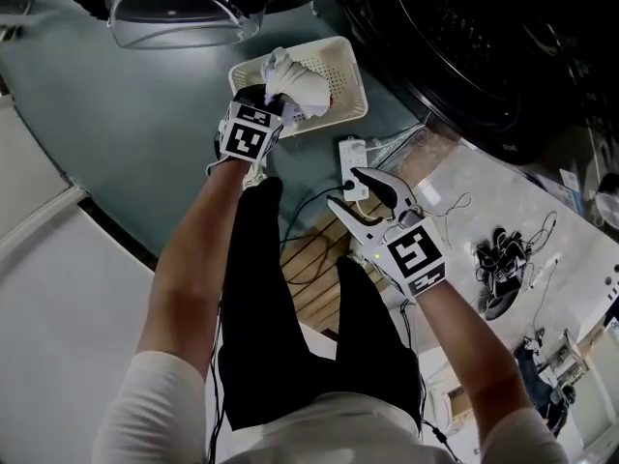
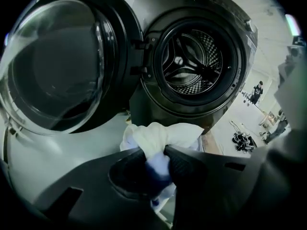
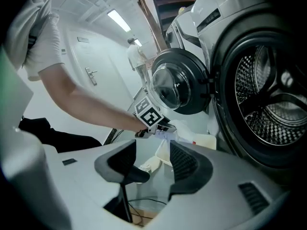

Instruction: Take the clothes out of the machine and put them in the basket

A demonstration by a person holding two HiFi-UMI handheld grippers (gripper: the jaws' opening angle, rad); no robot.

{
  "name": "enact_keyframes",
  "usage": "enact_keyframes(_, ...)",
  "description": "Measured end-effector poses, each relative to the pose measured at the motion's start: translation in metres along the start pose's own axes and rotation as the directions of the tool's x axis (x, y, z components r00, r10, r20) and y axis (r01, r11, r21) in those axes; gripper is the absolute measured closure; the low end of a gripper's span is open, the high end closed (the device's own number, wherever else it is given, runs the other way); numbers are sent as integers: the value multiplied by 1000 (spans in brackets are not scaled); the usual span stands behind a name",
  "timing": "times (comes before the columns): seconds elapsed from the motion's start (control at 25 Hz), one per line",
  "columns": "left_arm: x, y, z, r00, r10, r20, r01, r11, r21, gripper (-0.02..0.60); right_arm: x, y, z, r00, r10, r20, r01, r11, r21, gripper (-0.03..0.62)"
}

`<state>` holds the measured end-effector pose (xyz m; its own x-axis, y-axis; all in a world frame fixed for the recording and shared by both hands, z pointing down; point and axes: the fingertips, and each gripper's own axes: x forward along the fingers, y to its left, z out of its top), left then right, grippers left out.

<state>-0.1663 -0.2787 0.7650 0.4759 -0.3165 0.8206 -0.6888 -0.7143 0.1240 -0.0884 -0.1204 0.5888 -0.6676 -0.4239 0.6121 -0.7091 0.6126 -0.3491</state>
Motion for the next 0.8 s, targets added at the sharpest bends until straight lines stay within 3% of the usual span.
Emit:
enact_keyframes(0.36,52,18,-43,995,-59,-80,56,998,-43,494,44,-1,-20,997,13,-78,-11,999,30,372)
enact_keyframes(0.8,99,44,-82,981,-72,-181,62,996,-61,482,88,-18,-16,993,17,-117,-12,999,43,372)
